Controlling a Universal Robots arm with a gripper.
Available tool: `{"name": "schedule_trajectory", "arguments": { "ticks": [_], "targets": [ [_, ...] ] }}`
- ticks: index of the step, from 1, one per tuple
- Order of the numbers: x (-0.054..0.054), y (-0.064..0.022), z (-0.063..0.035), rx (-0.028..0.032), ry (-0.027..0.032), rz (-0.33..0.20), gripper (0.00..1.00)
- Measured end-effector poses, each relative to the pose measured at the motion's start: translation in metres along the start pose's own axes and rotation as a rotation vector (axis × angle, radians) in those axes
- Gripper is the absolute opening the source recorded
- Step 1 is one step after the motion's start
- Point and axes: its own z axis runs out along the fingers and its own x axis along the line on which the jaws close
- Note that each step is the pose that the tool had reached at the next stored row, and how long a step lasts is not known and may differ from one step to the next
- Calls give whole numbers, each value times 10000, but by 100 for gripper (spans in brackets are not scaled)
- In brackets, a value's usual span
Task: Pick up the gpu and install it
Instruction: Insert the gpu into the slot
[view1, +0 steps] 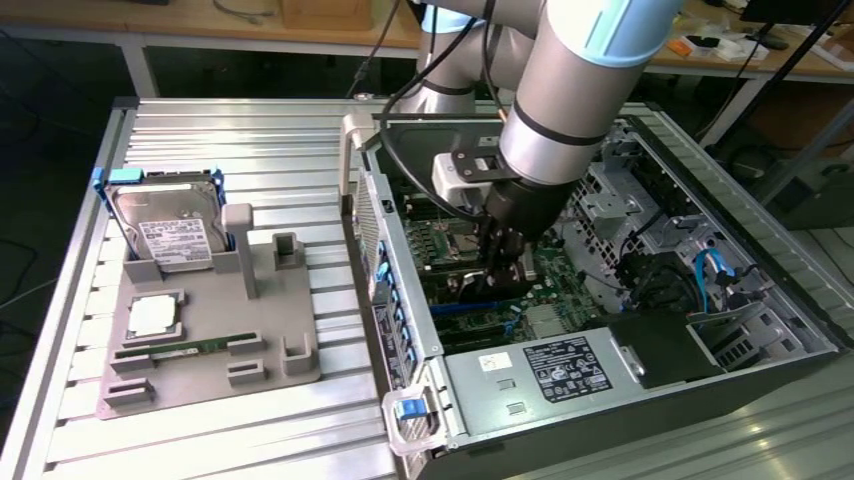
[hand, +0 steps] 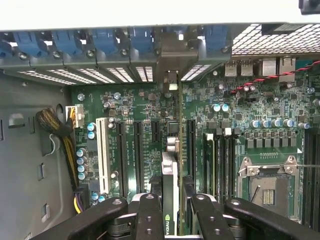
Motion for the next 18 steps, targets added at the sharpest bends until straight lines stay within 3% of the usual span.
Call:
{"name": "schedule_trajectory", "arguments": {
  "ticks": [5, 18],
  "targets": [
    [0, 1, 1, -64, -79, 33, 27],
    [6, 54, 20, -68, -80, 40, 27]
  ]
}}
